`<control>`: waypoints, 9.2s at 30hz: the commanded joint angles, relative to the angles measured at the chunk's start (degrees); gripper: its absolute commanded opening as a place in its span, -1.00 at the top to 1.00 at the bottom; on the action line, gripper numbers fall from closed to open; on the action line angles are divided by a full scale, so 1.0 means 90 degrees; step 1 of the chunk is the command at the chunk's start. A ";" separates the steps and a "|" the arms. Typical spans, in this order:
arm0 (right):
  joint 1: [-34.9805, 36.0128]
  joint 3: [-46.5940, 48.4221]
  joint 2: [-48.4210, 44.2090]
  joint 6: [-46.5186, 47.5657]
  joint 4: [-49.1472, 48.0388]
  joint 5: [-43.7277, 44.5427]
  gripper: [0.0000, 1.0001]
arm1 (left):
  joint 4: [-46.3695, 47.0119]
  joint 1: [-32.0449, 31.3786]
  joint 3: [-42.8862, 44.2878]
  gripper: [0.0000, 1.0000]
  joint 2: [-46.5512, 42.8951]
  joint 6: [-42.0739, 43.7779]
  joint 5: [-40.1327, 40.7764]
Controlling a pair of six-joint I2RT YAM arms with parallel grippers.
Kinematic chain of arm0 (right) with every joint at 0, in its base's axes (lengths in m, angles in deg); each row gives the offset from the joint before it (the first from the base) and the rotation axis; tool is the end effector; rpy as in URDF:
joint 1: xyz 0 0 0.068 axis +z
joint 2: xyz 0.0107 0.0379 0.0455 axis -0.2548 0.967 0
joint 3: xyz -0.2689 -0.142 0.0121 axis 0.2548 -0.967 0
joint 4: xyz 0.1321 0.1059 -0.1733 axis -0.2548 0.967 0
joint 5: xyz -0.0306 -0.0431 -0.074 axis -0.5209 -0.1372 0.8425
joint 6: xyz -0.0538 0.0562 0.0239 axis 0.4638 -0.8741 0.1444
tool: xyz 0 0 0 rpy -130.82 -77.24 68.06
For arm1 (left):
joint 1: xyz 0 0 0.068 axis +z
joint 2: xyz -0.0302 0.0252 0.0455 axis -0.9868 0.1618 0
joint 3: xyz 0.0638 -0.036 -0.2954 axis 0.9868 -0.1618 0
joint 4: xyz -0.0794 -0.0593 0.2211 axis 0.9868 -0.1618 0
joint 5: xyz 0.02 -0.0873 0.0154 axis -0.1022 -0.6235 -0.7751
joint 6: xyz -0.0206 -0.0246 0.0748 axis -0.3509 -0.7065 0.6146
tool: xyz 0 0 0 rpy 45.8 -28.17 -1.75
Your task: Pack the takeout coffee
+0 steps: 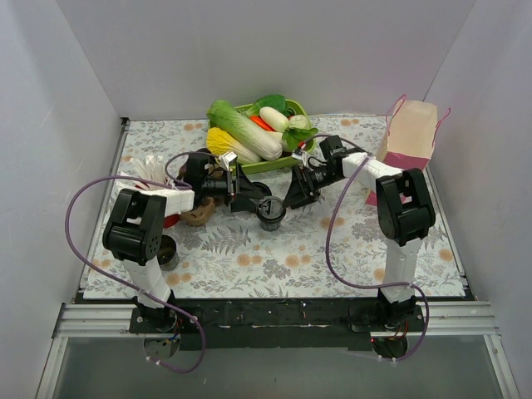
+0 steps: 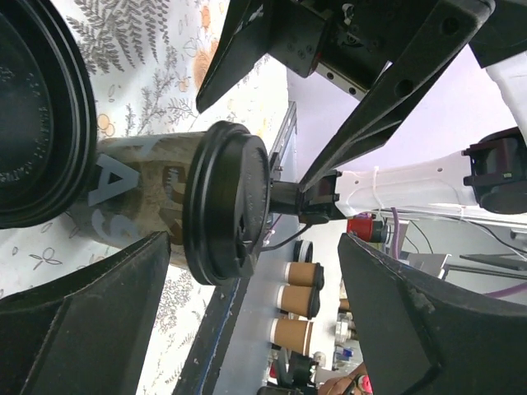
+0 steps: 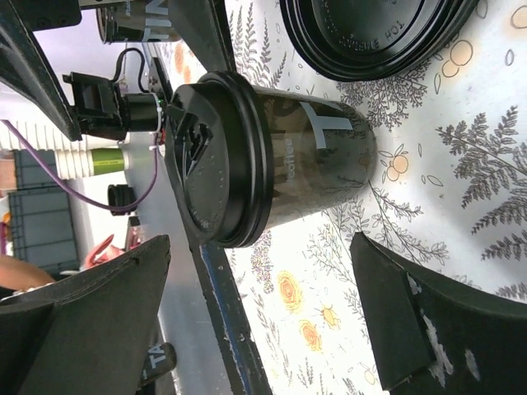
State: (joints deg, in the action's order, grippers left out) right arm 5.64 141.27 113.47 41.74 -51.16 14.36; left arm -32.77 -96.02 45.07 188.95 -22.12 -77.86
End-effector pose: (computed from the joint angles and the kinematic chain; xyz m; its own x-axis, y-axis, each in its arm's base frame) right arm 0.3601 0.1992 0.1977 -0.8686 -0.3266 -0.3727 -0.4781 0.3541 0.8038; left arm 0.3336 -0.1575 0.2036 -0.8562 -0.2114 0.4713 -0.5071 0.1697 -0.8450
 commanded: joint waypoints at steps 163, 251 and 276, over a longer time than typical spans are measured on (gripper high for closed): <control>-0.0235 0.0782 -0.3834 0.1490 0.0137 0.3893 -0.32 | -0.9442 0.0629 0.5588 0.51 0.0778 0.7561 0.5344; -0.4035 0.0305 -0.6198 0.5465 0.4679 0.1707 0.97 | -0.0039 -0.3970 0.5335 1.00 -0.0746 0.5109 0.0793; -0.3898 -0.0320 -0.6373 0.4713 0.4064 0.1150 0.97 | -0.0175 -0.4009 0.4809 1.00 -0.0882 0.5577 0.0920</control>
State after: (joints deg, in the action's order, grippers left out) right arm -29.94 137.82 56.89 86.11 -12.67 27.51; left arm -30.39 -131.91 94.20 183.16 20.83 -70.12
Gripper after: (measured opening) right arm 0.024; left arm 0.324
